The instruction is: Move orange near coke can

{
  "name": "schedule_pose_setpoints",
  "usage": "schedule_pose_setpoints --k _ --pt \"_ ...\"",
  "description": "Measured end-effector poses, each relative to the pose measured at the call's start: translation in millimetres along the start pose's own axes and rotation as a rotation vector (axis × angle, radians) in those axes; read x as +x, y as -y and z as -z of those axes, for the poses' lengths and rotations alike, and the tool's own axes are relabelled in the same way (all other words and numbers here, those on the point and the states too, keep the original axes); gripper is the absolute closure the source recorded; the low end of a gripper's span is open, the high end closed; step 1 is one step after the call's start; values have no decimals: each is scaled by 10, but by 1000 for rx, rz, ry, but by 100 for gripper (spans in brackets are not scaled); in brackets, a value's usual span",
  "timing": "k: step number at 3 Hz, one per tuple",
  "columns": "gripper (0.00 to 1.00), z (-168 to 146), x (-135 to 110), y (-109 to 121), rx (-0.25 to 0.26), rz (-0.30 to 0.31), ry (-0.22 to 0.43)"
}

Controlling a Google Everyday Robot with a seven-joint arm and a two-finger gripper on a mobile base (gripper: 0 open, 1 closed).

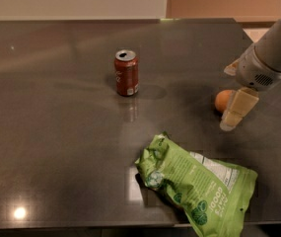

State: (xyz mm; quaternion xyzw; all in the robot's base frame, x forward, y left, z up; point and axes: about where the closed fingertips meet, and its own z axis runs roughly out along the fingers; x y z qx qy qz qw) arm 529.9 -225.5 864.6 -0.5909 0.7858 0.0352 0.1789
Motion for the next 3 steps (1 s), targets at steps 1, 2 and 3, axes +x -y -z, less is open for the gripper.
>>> schedule_pose_setpoints --k 1,2,3 --pt "0 -60 104 113 -4 -15 -15" --pt "18 -111 166 127 -19 -23 -34" --pt "42 -148 153 108 -42 -26 -44"
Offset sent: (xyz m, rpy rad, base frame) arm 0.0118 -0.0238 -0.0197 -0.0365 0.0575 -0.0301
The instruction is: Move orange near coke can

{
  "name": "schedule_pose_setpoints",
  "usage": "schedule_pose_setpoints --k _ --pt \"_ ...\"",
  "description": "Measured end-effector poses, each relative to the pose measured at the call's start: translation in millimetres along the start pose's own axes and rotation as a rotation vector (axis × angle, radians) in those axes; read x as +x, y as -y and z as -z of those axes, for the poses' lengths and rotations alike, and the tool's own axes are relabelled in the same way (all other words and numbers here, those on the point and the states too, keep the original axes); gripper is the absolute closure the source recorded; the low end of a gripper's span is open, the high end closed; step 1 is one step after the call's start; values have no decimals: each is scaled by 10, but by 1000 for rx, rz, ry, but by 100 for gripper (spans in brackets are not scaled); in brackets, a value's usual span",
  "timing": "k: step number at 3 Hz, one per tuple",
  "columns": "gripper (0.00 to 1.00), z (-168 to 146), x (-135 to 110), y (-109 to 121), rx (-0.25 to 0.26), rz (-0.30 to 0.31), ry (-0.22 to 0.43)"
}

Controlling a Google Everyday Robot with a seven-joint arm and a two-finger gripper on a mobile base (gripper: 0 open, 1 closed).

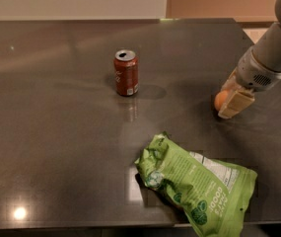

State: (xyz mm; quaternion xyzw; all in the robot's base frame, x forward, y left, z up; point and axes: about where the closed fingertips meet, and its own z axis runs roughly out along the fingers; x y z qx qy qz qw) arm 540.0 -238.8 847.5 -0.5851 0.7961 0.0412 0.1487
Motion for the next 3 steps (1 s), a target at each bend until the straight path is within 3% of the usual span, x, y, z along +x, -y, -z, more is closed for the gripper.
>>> schedule_pose_setpoints --k 1,2,3 --pt "65 26 -103 14 -16 1 7" --pt "88 77 -363 90 -33 11 34" --pt "100 69 -764 158 -58 39 72"
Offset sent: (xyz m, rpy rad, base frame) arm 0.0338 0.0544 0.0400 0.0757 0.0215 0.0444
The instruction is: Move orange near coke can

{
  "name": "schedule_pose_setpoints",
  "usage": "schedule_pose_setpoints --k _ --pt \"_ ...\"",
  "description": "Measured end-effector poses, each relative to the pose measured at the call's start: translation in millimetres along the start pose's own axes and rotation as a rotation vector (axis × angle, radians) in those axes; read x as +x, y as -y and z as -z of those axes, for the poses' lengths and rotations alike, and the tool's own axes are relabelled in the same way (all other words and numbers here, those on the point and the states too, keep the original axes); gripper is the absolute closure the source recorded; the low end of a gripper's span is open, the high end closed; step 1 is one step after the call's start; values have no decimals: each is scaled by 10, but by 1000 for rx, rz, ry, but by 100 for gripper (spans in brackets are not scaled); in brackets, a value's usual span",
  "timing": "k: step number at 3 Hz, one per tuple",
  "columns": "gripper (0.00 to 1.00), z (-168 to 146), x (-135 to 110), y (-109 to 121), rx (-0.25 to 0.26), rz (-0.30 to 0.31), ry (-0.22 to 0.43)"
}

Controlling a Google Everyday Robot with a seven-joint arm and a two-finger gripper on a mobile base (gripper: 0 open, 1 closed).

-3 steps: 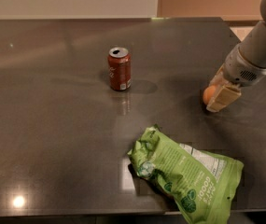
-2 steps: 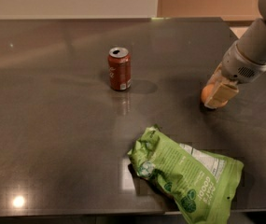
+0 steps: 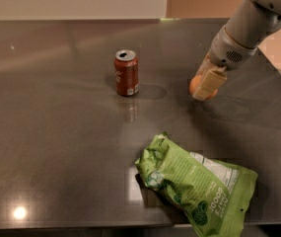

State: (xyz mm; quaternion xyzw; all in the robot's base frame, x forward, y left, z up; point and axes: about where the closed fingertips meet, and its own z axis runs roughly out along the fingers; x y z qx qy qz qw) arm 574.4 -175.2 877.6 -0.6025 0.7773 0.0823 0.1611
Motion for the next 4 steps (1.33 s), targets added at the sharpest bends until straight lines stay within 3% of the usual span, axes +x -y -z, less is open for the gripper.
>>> schedule_pose_setpoints --k 3,4 --pt "100 -367 -1080 15 -83 107 101" --pt "82 -480 -1261 -27 -89 134 103"
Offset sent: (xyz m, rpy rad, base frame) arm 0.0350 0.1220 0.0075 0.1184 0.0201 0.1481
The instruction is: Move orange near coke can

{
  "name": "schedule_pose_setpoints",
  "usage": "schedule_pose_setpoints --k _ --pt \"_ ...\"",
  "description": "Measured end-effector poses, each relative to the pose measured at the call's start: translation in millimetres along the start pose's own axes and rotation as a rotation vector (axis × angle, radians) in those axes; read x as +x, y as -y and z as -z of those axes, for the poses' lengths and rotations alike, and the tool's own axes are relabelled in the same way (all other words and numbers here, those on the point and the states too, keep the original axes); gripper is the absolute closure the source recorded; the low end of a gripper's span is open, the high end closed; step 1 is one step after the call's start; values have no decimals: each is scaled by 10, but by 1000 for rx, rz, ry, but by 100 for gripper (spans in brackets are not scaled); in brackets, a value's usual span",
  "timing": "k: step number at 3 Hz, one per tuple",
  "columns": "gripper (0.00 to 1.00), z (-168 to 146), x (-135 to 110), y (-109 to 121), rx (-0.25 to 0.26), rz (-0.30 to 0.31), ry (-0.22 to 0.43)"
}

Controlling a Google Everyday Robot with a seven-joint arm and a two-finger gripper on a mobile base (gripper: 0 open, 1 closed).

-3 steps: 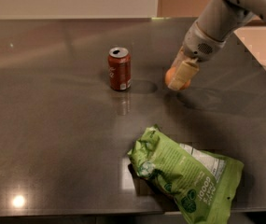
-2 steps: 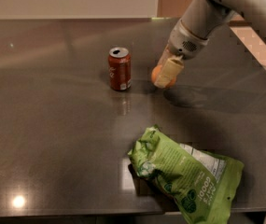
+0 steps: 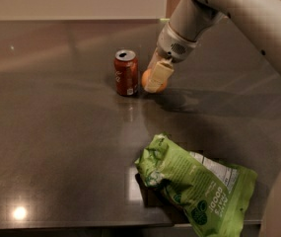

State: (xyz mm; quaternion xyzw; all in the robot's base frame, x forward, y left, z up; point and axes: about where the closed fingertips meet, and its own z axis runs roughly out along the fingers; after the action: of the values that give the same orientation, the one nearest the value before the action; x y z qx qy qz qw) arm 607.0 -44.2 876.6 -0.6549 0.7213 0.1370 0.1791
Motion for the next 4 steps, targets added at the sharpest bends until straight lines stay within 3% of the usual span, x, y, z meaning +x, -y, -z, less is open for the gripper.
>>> schedule_pose_setpoints --k 3,4 --pt "13 -219 -9 -5 -14 6 6" --pt "0 -239 -16 -6 -16 7 6"
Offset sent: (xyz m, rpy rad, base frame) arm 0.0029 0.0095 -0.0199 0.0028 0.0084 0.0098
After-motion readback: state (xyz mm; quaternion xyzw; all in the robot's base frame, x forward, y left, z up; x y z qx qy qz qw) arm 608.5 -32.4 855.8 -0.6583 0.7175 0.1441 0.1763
